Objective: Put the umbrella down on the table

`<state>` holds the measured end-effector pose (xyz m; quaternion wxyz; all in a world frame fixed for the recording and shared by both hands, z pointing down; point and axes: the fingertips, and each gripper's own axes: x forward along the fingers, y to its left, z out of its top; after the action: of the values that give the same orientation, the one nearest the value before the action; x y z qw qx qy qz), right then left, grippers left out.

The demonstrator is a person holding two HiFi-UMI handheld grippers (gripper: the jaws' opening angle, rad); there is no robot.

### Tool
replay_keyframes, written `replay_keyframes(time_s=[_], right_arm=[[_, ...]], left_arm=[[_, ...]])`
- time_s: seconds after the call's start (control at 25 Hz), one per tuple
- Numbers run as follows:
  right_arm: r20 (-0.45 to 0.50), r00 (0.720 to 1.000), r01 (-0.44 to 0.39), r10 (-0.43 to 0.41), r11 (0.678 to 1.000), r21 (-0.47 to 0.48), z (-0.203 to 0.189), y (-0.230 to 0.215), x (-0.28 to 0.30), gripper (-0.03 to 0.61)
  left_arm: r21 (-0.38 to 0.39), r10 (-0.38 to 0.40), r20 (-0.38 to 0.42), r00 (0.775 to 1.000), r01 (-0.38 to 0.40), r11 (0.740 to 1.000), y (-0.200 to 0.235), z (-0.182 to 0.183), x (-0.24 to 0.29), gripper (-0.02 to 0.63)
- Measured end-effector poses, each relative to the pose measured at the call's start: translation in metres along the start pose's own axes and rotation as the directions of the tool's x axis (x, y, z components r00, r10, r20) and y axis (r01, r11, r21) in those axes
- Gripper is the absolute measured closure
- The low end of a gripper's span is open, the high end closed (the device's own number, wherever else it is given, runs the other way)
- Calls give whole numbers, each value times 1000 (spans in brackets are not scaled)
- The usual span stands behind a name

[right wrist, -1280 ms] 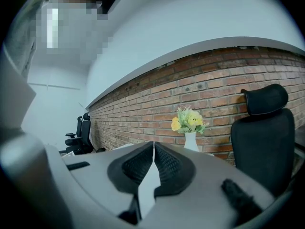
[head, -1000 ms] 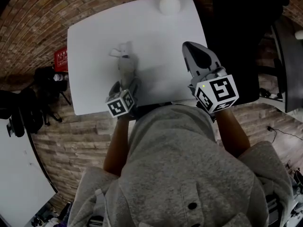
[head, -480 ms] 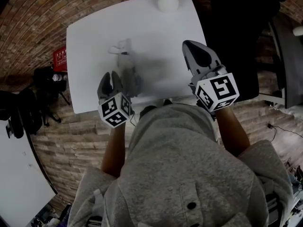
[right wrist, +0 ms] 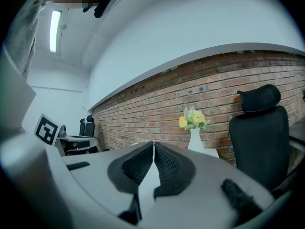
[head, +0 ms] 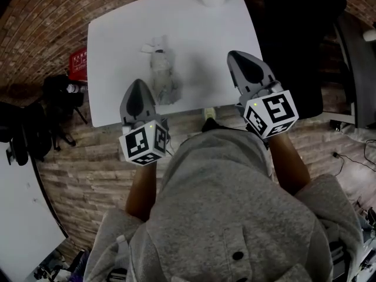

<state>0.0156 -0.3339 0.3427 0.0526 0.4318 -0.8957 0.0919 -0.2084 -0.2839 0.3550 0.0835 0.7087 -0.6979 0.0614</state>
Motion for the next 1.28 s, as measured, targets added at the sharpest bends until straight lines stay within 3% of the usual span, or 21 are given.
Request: replay_keyframes(time_s=[0.72, 1.28], right_arm=[[-14, 1000, -19, 19, 998, -64, -34, 139, -139, 554], [-30, 999, 10, -13, 992, -124, -38, 159, -185, 554]], left_arm=[[-3, -4, -5, 1000, 4, 1000, 1, -23, -210, 600], [-30, -16, -7, 1000, 16, 999, -10, -30, -254, 600]])
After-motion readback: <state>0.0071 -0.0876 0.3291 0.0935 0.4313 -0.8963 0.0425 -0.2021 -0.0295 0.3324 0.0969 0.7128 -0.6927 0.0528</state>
